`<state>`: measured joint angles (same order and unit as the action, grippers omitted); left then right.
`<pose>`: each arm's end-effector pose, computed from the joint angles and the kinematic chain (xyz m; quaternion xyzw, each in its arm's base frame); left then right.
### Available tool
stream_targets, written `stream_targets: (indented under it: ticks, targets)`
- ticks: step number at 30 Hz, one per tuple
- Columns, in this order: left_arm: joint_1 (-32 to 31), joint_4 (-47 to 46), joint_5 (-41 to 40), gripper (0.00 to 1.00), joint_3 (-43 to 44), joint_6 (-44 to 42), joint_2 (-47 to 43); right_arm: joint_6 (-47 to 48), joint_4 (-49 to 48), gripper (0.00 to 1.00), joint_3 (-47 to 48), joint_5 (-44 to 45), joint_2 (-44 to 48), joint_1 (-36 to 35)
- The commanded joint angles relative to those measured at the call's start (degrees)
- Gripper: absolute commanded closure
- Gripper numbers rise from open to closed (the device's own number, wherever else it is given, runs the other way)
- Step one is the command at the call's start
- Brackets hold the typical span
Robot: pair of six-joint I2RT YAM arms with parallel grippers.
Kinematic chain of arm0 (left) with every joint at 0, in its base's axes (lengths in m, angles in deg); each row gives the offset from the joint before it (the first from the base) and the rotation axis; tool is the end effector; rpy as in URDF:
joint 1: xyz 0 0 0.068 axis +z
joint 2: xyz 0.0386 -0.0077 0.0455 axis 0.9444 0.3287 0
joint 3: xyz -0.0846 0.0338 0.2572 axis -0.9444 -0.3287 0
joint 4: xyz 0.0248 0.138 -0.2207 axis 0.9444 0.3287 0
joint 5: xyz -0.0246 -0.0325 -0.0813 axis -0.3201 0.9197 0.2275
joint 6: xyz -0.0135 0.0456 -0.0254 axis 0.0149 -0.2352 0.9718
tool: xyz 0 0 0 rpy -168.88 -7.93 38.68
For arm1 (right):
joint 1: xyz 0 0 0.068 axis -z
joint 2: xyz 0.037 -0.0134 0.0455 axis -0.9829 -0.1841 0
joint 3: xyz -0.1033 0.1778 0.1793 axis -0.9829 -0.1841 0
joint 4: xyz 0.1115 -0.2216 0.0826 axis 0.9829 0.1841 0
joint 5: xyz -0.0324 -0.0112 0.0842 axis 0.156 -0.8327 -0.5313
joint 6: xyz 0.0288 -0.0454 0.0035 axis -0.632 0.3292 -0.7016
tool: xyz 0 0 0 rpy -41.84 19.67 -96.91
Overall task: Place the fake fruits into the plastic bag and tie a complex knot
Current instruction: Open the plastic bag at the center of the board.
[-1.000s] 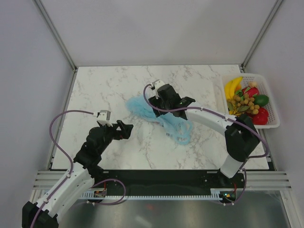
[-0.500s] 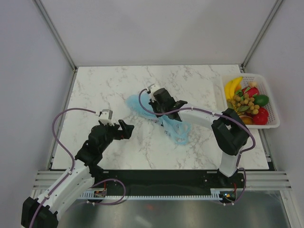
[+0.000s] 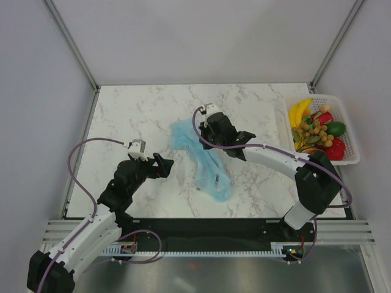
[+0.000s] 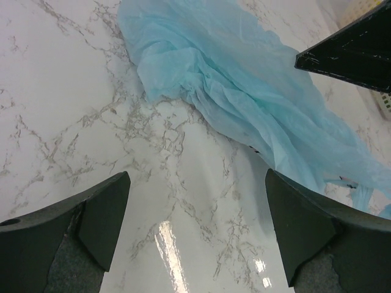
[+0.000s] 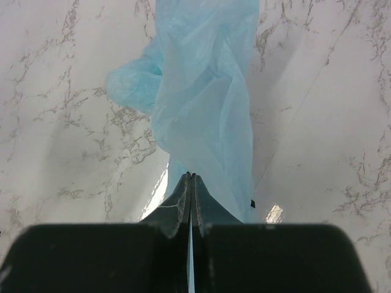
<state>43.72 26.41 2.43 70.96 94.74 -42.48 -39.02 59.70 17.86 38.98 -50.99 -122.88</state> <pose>0.1416 -0.0716 0.2081 0.0053 0.7992 -0.2583 0.5426 0.2719 0.2537 0.2532 -0.1686 0.8699 0.2073 0.4145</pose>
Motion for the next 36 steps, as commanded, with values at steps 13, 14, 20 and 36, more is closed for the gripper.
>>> stream_targets:
  ticks: [13,14,20,36]
  targets:
    - [-0.1,-3.1,0.7,0.0,0.8,-0.6,0.2,7.3,-1.8,0.46,-2.3,5.6,-2.3,-0.1]
    - [-0.1,-3.1,0.8,0.0,0.8,-0.6,0.2,7.6,-1.8,0.43,-2.6,5.5,-2.6,-0.1]
    - [-0.1,-3.3,0.9,0.0,0.9,-0.6,0.9,8.5,-3.1,0.32,-1.6,7.4,-7.9,0.2]
    - [-0.1,-7.8,10.7,0.0,3.2,-0.3,10.9,-1.6,-26.2,1.0,-18.8,-3.6,5.0,-0.2]
